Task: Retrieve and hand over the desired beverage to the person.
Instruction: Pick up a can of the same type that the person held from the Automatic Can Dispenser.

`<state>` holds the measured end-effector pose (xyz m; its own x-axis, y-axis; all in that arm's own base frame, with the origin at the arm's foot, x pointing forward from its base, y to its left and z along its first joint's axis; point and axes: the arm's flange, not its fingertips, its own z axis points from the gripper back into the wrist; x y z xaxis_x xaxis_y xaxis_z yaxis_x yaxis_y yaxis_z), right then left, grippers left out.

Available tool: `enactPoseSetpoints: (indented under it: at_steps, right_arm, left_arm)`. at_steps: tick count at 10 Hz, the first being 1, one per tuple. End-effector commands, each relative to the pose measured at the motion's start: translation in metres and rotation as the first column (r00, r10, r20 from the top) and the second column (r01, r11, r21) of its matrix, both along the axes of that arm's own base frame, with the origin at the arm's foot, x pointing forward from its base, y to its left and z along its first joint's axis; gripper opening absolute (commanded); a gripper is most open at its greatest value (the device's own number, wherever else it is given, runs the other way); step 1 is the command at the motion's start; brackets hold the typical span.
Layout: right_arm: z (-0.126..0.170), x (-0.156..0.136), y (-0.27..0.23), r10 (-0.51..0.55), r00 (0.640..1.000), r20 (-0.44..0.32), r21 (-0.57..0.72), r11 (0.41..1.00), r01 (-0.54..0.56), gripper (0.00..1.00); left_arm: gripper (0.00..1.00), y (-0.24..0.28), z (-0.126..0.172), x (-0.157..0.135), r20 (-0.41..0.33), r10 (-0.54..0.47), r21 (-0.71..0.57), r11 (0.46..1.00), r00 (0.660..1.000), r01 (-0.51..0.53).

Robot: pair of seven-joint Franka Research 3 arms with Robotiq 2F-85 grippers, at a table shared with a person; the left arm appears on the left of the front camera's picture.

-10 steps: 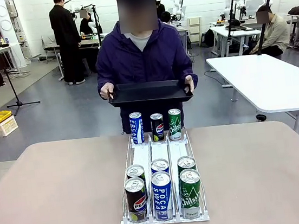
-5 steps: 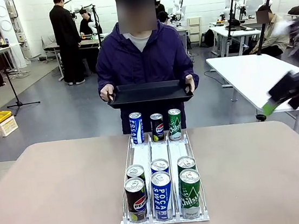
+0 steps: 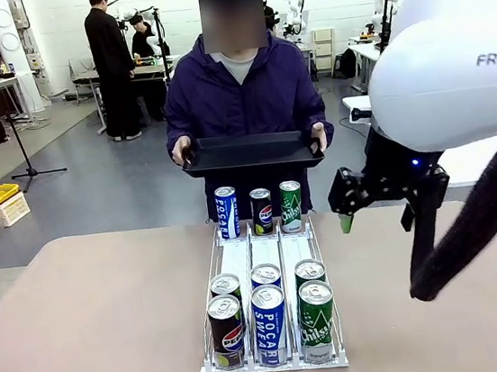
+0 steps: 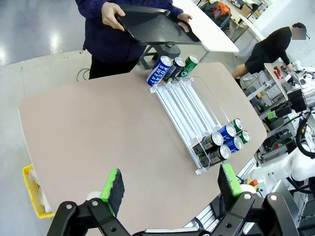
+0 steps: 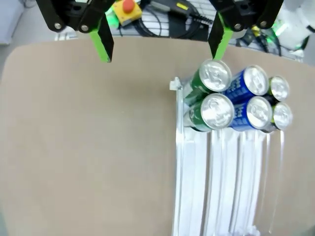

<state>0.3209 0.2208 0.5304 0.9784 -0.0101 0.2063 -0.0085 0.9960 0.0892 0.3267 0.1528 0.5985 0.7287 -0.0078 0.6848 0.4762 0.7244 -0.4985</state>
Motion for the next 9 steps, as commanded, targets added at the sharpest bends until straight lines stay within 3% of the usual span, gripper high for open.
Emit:
enactPoseSetpoints:
  at_steps: [1, 2, 9]
  right_arm:
    - [0.013, 0.004, 0.006, 0.005, 0.999, 0.032, 0.022, 1.000, -0.006, 1.00]
    - [0.000, 0.000, 0.000, 0.000, 1.000, 0.000, 0.000, 1.000, 0.000, 1.00]
    - [0.003, 0.003, 0.003, 0.005, 1.000, -0.003, 0.012, 1.000, -0.005, 1.00]
  left_arm:
    - [1.00, 0.001, 0.000, 0.001, 0.022, -0.014, -0.011, 1.000, 1.000, 0.014]
    - [1.00, 0.001, 0.000, 0.001, 0.022, -0.014, -0.011, 1.000, 1.000, 0.014]
    - [1.00, 0.001, 0.000, 0.001, 0.022, -0.014, -0.011, 1.000, 1.000, 0.014]
